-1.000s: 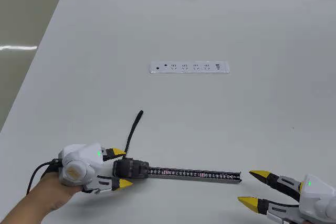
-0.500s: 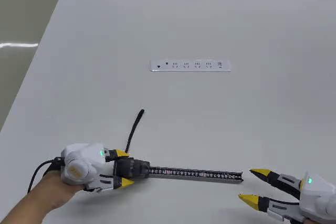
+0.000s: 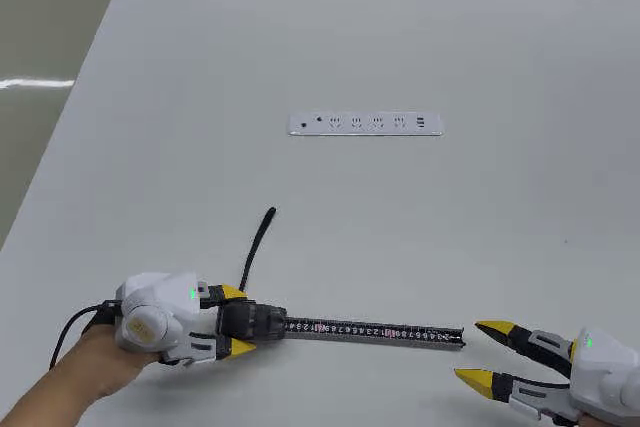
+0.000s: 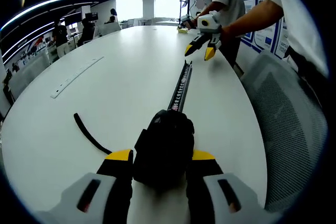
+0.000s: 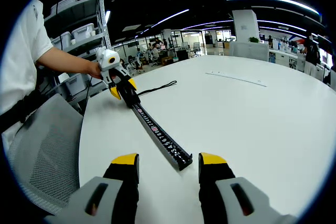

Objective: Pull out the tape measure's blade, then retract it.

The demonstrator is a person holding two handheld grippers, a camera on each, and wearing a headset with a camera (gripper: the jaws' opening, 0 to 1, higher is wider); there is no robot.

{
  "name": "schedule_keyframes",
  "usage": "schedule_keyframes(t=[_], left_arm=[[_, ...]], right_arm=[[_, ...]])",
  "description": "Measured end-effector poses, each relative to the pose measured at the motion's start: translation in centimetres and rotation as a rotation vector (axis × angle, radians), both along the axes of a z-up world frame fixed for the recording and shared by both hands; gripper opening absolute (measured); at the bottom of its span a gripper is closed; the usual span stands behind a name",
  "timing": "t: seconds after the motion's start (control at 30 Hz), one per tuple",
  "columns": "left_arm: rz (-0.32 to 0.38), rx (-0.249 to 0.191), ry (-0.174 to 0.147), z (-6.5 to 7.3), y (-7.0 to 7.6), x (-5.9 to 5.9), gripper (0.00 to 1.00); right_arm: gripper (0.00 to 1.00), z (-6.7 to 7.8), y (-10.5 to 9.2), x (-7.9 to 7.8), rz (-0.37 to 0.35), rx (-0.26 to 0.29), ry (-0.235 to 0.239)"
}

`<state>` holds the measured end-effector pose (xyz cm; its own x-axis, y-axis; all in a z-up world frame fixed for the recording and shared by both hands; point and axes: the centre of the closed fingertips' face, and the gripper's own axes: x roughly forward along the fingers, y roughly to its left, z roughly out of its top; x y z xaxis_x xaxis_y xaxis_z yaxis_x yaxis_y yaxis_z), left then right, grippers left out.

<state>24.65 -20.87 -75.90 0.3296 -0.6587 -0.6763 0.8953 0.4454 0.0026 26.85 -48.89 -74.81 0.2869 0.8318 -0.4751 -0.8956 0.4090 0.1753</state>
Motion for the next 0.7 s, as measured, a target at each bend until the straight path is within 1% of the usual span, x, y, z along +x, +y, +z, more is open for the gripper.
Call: schedule_keyframes(t=[0.07, 0.2, 0.23, 0.27, 0.3, 0.43, 0.53, 0.7], left_arm=[[0.001, -0.001, 0.001, 0.0, 0.0, 0.0, 0.36], [-0.001, -0.001, 0.001, 0.0, 0.0, 0.0, 0.36], [-0.002, -0.002, 0.002, 0.0, 0.0, 0.0, 0.36], [-0.001, -0.003, 0.002, 0.0, 0.0, -0.1, 0.36], [0.0, -0.004, 0.003, 0.0, 0.0, -0.1, 0.36], [0.003, -0.008, 0.008, 0.0, 0.0, -0.1, 0.36], [0.005, -0.008, 0.011, -0.2, 0.2, 0.0, 0.36], [0.001, -0.003, 0.018, -0.2, 0.1, -0.1, 0.37]], right_arm=[[0.45, 0.0, 0.2, 0.1, 0.007, -0.004, -0.004], [0.41, -0.3, 0.5, 0.2, 0.038, -0.021, -0.019], [0.41, -0.4, 0.6, 0.2, 0.047, -0.029, -0.023], [0.4, -0.5, 0.6, 0.2, 0.068, -0.045, -0.038], [0.39, -0.7, 0.6, 0.2, 0.072, -0.047, -0.038], [0.37, -1.1, 0.8, 0.7, 0.085, -0.048, -0.047], [0.37, -1.4, 0.8, 1.0, 0.092, -0.045, -0.044], [0.36, -1.5, 1.1, 1.2, 0.094, -0.033, -0.037]])
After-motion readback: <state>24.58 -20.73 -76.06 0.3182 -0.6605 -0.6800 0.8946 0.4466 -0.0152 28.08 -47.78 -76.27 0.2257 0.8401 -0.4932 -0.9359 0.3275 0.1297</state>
